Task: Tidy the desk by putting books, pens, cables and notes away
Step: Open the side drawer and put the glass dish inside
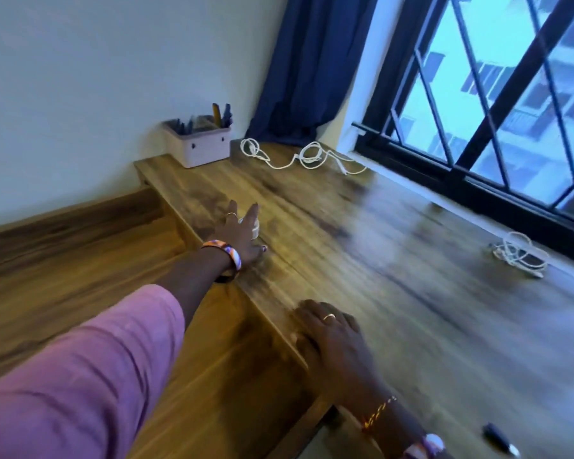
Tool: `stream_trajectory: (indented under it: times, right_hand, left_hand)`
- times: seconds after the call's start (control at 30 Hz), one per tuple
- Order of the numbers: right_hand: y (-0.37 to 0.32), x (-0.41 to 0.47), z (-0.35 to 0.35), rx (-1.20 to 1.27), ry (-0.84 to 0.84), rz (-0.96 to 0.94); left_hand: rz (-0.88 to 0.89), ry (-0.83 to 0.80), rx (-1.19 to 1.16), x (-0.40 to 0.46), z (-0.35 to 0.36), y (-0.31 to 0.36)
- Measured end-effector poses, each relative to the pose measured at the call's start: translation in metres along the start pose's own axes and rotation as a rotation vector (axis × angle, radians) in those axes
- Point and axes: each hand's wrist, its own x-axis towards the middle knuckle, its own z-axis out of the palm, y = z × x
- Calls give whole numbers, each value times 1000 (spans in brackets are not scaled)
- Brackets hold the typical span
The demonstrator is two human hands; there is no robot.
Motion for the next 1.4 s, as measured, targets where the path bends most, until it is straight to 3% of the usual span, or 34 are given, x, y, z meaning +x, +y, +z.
stream_trajectory:
  times: [0.1, 0.2, 0.27, 0.33, 0.43, 0.53, 0.6, 0.8, 0.93, 1.07, 1.17, 1.27, 1.4]
  right_hand:
    - [3, -2, 2, 29, -27, -12]
    - [2, -2, 0, 41, -79, -18]
    - [2, -7, 0, 8, -92, -1]
    - [5, -21, -3, -90, 11, 59]
    - [24, -52, -16, -193, 70, 308]
    - [43, -92, -33, -234, -68, 743]
    - [47, -120, -39, -241, -120, 859]
    - [24, -167, -37, -242, 91, 622]
    - [-7, -169, -29, -161, 163, 437]
    - [-54, -156, -13, 119, 156, 284]
    - [-98, -135, 0, 318, 47, 210]
    - [-141, -110, 17, 415, -103, 136]
    - [-186, -82, 51, 387, -362, 87]
  left_hand:
    - [109, 43, 52, 6, 3, -2]
    - [135, 152, -18, -14, 9, 3]
    - [166, 138, -53, -37, 14, 17]
    - [232, 96, -89, -64, 22, 31]
    - [328, 33, -158, -106, 33, 46]
    - [402, 1, -217, -148, 42, 50]
    - [419, 9, -254, -174, 44, 46]
    - [265, -58, -304, -249, 35, -4]
    - [143, -141, -81, -286, 41, -61]
    - [60, -302, 153, -316, 49, -108]
    - [31, -388, 210, -337, 59, -124]
    - [26, -363, 219, -350, 73, -129]
    - [81, -352, 191, -355, 79, -130]
